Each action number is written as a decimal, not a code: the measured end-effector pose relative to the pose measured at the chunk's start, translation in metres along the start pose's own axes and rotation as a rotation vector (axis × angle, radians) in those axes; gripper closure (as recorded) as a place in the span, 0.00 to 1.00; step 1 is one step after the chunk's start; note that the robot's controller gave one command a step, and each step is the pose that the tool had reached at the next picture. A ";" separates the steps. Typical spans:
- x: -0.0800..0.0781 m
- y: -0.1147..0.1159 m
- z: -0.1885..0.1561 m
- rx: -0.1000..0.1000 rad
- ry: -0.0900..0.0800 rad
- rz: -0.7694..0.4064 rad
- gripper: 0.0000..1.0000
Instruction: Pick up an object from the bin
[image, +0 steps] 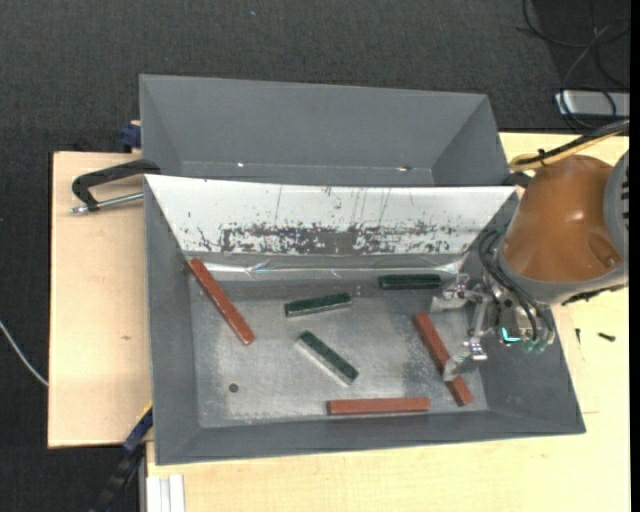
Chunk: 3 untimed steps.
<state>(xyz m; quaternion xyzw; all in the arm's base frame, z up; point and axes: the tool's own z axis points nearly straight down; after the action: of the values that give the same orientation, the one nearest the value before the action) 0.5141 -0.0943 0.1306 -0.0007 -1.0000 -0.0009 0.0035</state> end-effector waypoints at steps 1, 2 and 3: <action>-0.002 0.000 -0.004 0.001 -0.008 -0.001 0.00; 0.005 -0.003 0.036 0.002 -0.010 -0.049 0.00; -0.014 -0.023 0.049 -0.001 -0.022 0.040 0.00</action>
Offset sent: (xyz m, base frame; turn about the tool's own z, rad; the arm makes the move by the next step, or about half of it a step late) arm -0.0101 -0.0055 -0.0532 -0.0676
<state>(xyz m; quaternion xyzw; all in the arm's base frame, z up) 0.5282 -0.1172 0.0811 -0.0205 -0.9998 -0.0014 -0.0075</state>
